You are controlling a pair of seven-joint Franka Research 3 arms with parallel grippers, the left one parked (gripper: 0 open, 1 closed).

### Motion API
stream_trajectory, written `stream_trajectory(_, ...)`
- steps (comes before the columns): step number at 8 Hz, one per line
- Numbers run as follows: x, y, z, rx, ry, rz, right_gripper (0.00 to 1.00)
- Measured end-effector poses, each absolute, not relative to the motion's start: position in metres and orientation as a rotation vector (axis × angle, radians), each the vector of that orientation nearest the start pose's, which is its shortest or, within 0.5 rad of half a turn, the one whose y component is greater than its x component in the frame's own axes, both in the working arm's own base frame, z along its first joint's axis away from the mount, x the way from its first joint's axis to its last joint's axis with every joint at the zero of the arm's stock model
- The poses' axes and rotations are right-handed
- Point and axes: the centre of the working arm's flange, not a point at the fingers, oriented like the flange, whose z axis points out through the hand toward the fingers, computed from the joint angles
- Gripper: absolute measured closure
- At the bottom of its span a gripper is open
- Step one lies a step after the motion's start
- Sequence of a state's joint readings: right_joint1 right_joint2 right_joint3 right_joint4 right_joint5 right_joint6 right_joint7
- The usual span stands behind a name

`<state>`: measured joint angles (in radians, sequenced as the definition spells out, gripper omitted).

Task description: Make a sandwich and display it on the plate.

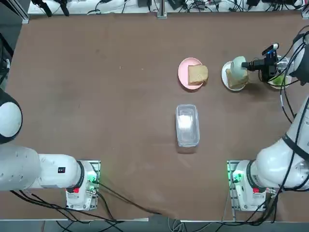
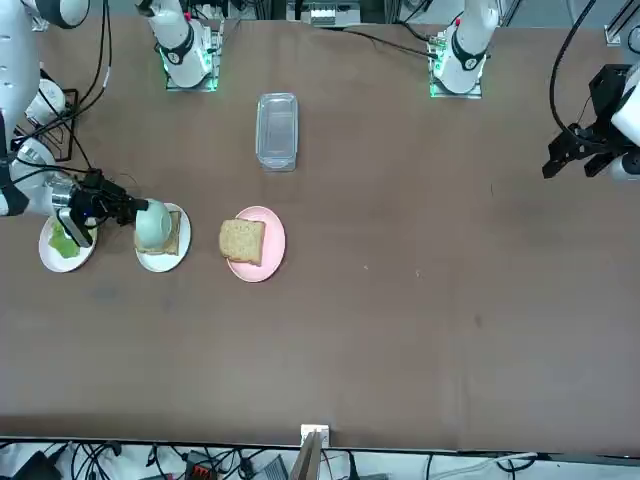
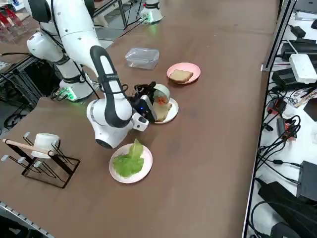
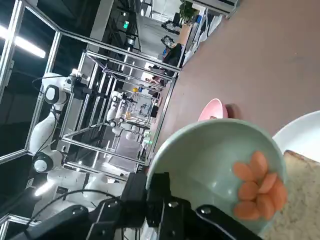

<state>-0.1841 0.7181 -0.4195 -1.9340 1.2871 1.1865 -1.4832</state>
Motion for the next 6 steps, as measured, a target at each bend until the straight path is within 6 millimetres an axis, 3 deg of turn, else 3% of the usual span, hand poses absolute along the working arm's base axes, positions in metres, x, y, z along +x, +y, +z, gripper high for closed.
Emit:
stream_trajectory(4,0.487,-0.188,0.154,-1.572,-0.202,-0.380,0.97)
stream_trajectory(6,0.482,-0.188,0.142,-1.534,-0.212,-0.423,0.97)
